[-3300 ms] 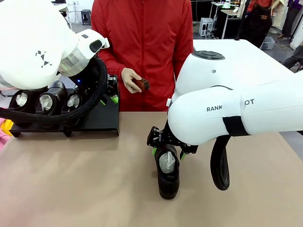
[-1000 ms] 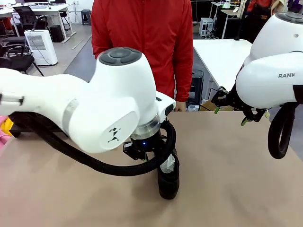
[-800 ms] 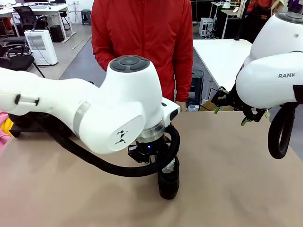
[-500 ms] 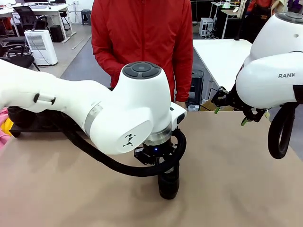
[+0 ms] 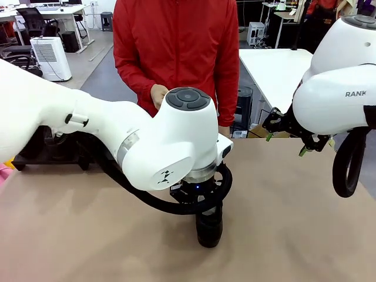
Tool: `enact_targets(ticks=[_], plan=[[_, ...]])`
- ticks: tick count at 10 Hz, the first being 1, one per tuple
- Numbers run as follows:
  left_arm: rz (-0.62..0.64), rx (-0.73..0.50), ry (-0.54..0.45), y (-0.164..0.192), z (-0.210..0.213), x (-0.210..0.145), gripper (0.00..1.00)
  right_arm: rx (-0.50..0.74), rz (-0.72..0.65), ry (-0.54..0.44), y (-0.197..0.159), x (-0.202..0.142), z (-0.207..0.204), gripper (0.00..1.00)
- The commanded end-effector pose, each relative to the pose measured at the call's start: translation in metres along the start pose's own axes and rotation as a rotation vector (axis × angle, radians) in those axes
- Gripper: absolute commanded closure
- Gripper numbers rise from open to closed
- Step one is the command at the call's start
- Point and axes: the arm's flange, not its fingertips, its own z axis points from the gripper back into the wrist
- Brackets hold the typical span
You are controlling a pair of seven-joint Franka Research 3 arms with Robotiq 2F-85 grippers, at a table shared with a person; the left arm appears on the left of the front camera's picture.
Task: Organize the shoes by placing them on the stand.
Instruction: Place the Shoe from the middle of the table onto the Shoes Stand.
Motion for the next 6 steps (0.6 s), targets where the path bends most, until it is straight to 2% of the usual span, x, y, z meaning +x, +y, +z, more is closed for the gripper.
enact_targets(ticks=[1, 4, 5, 6], plan=[[0.047, 0.033, -0.012, -0.009, -0.017, 0.005, 0.60, 0.023, 0.013, 0.018, -0.002, 0.002, 0.001, 0.00], [0.062, 0.058, 0.020, -0.002, -0.030, 0.005, 0.60, 0.023, 0.013, 0.018, -0.002, 0.002, 0.001, 0.00], [0.044, 0.055, 0.017, 0.000, -0.033, 0.004, 0.67, 0.023, 0.013, 0.018, -0.002, 0.002, 0.001, 0.00], [0.038, 0.061, 0.025, 0.001, -0.033, 0.004, 0.86, 0.023, 0.013, 0.018, -0.002, 0.002, 0.001, 0.00]])
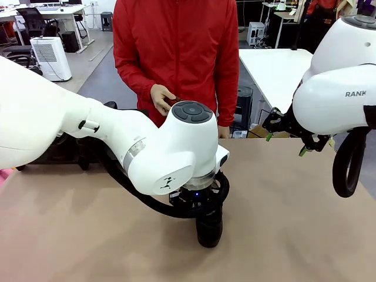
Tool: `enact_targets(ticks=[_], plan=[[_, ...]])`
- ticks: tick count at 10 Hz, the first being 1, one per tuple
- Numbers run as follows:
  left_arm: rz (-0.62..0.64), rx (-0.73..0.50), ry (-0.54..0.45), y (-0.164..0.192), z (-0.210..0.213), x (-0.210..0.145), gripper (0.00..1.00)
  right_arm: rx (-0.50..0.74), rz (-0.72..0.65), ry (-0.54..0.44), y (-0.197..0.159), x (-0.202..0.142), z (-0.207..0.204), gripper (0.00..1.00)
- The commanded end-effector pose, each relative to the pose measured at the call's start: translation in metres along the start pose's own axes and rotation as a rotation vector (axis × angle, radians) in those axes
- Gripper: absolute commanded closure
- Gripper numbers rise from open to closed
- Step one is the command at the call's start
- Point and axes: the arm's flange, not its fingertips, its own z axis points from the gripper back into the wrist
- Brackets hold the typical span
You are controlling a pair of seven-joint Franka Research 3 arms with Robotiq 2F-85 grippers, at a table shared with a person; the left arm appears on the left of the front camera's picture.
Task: Organize the shoes by placing them on the stand.
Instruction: Place the Shoe from the middle of the table onto the Shoes Stand.
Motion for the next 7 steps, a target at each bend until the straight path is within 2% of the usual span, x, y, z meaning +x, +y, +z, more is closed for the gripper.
enact_targets(ticks=[1, 5, 7], plan=[[-0.002, 0.022, -0.005, -0.003, 0.000, 0.003, 1.00, 0.023, 0.013, 0.018, -0.002, 0.002, 0.001, 0.00], [0.010, 0.010, 0.036, -0.001, -0.003, 0.004, 1.00, 0.023, 0.013, 0.018, -0.002, 0.002, 0.001, 0.00], [0.014, -0.048, 0.072, 0.003, 0.028, 0.003, 1.00, 0.023, 0.013, 0.018, -0.002, 0.002, 0.001, 0.00]])
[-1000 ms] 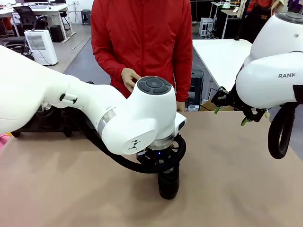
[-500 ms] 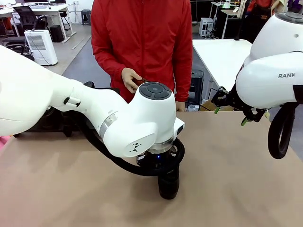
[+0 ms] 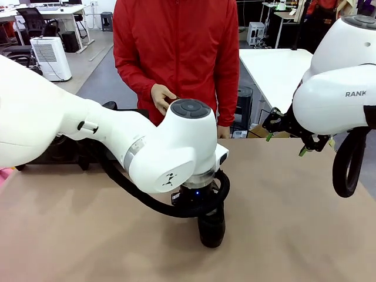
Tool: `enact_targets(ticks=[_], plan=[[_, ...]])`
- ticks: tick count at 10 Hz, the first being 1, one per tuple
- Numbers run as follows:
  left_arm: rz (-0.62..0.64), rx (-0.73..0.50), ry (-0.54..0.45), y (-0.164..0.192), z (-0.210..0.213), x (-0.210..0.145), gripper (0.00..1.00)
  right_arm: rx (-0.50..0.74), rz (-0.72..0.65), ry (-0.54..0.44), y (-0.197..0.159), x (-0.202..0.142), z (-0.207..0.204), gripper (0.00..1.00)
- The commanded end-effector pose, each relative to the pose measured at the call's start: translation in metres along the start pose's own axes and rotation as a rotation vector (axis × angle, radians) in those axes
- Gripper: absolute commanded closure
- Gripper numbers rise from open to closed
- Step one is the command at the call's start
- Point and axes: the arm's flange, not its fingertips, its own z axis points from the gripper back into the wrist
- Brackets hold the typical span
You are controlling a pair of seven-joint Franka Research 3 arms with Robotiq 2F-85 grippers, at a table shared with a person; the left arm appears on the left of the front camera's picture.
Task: Organize the shoes by placing them on the stand.
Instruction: Place the Shoe from the middle of the table onto the Shoes Stand.
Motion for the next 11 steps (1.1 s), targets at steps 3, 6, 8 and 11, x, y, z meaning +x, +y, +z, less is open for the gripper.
enact_targets(ticks=[3, 6, 8, 11], plan=[[0.020, -0.083, -0.163, 0.041, 0.106, 0.023, 1.00, 0.023, 0.013, 0.018, -0.002, 0.002, 0.001, 0.00], [0.100, 0.023, -0.402, 0.110, 0.142, 0.077, 1.00, 0.023, 0.013, 0.018, -0.002, 0.002, 0.001, 0.00], [0.122, 0.073, -0.509, 0.148, 0.140, 0.113, 1.00, 0.023, 0.013, 0.018, -0.002, 0.002, 0.001, 0.00], [0.115, 0.092, -0.571, 0.180, 0.119, 0.152, 1.00, 0.023, 0.013, 0.018, -0.002, 0.002, 0.001, 0.00]])
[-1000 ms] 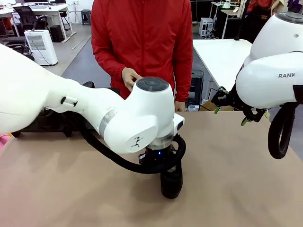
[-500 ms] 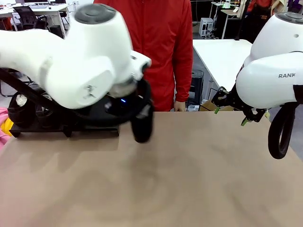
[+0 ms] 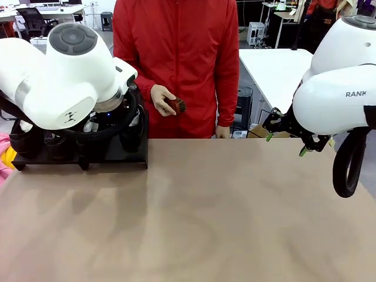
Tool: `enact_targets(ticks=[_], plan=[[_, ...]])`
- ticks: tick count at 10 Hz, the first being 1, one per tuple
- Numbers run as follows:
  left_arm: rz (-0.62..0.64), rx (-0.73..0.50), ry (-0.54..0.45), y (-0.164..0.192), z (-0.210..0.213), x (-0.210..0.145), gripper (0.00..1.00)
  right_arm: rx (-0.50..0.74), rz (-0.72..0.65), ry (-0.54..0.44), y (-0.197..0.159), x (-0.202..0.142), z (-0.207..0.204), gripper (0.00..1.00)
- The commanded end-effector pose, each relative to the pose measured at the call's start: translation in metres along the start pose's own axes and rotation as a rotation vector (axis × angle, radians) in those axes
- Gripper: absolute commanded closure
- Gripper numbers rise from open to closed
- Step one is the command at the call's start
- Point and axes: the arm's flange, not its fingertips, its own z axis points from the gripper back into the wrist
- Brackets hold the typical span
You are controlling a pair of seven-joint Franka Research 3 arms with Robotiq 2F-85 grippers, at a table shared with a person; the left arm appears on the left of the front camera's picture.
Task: Organize the shoes by placing them on the stand.
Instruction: Place the Shoe from the middle of the table onto the Shoes Stand.
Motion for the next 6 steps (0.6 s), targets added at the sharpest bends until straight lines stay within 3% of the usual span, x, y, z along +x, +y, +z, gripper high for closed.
enact_targets(ticks=[1, 6], plan=[[0.015, 0.005, -0.061, -0.013, -0.015, 0.004, 1.00, 0.023, 0.014, 0.018, -0.002, 0.002, 0.001, 0.00], [0.054, 0.038, -0.096, 0.008, -0.057, -0.001, 1.00, 0.023, 0.014, 0.018, -0.002, 0.002, 0.001, 0.00]])
